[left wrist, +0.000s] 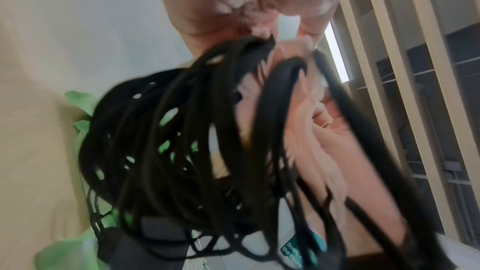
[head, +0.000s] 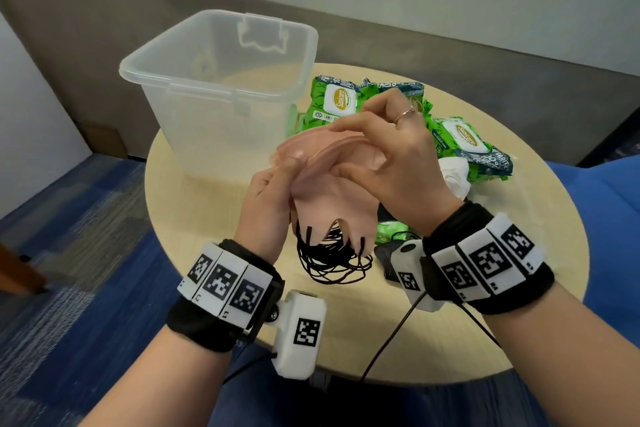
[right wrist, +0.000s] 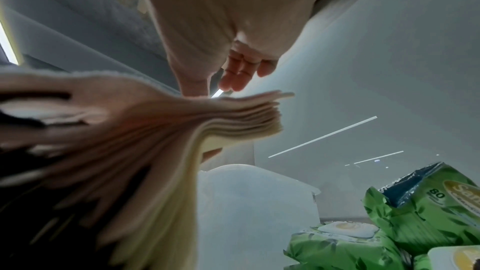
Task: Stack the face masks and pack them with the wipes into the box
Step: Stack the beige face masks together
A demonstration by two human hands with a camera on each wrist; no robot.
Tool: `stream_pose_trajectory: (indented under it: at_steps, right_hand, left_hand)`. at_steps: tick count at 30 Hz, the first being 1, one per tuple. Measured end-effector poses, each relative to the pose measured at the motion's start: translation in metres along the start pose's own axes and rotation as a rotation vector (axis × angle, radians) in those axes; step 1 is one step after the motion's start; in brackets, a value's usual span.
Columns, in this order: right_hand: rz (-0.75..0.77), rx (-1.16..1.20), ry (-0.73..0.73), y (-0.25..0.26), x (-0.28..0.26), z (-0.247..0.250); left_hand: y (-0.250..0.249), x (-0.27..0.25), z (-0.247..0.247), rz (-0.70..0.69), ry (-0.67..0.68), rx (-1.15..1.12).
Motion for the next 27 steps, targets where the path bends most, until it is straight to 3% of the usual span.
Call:
stream_pose_trajectory:
  at_steps: [9, 15, 18, 20, 24, 27]
  right_hand:
    - [-0.068, 0.028, 0.256, -0.008, -0.006, -0.015]
    - [0.023, 0.031, 0.186, -0.002, -0.004, -0.01]
    - [0.029, 0.047, 0.148, 0.0, -0.004, -0.004]
    - [-0.045, 0.127, 0.192, -0.003, -0.003, -0.001]
    - [-0.333, 0.279, 0.35, -0.022, -0.003, 0.0]
    - [-0.38, 0.267, 0.382, -0.027, -0.002, -0.001]
  left_hand:
    - [0.002, -0.001, 0.002, -0.007, -0.013, 0.052]
    - [0.005, 0.0, 0.004, 0.025, -0.047, 0.058]
    - [0.001, 0.0, 0.003, -0.048, -0.016, 0.068]
    - [-0.003, 0.002, 0.004, -0.093, -0.033, 0.112]
    - [-0.005, 0.006, 0.008, -0.131, -0.039, 0.147]
    - [-0.006, 0.0, 0.002, -0.136, 0.011, 0.138]
Point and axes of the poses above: each hand's wrist, its own x-axis towards the middle knuckle, its own z-axis out of the back of the hand, y = z × x, the point moved 6 cm from there along x, towards the middle knuckle, and after that the axes turned 13 degrees about -y, right-handed, at the moved point
